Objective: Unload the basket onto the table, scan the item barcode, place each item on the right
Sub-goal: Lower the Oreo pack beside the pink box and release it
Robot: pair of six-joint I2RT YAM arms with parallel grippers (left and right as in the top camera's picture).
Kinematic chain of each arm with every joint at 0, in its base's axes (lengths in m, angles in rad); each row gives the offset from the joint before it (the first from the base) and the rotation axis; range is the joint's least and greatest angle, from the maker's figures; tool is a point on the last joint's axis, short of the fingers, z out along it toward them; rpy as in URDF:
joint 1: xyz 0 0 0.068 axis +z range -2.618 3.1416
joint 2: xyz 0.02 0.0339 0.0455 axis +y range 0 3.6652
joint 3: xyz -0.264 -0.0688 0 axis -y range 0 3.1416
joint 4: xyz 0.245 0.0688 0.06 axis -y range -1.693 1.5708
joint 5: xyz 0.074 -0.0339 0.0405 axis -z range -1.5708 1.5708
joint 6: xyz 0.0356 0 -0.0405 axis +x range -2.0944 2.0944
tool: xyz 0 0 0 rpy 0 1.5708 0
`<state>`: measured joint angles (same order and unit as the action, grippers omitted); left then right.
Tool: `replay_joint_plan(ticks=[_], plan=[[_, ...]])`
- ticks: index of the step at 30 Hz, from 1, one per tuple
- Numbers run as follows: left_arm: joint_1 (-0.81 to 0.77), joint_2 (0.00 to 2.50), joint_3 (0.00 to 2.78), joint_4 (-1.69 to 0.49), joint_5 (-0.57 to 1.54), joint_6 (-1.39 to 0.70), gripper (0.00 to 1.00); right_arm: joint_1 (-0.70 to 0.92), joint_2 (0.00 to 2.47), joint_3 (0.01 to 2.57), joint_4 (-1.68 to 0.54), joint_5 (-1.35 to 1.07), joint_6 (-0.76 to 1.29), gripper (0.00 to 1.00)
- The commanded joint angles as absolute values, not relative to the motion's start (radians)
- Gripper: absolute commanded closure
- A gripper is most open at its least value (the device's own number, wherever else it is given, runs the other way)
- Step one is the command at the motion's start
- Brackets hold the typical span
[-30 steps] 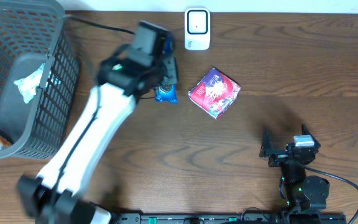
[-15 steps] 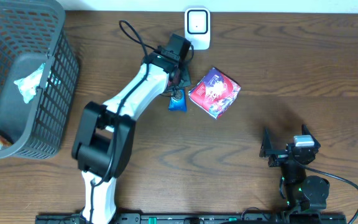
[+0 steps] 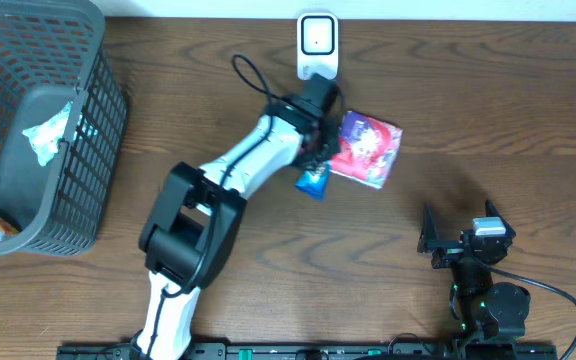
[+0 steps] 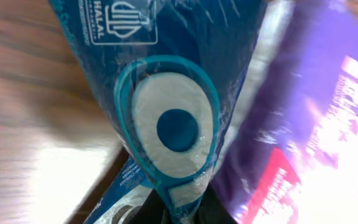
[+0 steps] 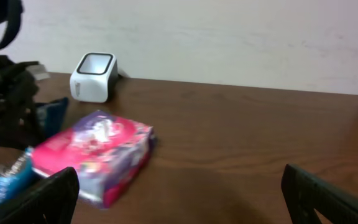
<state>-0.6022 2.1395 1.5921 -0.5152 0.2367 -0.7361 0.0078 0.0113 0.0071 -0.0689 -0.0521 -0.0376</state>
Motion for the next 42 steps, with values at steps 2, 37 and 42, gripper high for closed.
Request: replay_joint_plan(ticks=[2,37,42], plan=[[-0.656,2.138,1.592,-0.437,0.254,-0.799,0.93,0.014,0.005,0.006,-0.072,-0.054,-0.038,0.01],[-0.753,2.138,1.596,-0.278,0.030,-0.787,0.93,0.014,0.005,0.006,-0.072,-0.054,-0.038,0.01],[-0.765,2.149,1.596,-0.235,0.020,-0.783,0.93,0.014,0.005,0.006,-0.072,-0.054,-0.038,0.01]])
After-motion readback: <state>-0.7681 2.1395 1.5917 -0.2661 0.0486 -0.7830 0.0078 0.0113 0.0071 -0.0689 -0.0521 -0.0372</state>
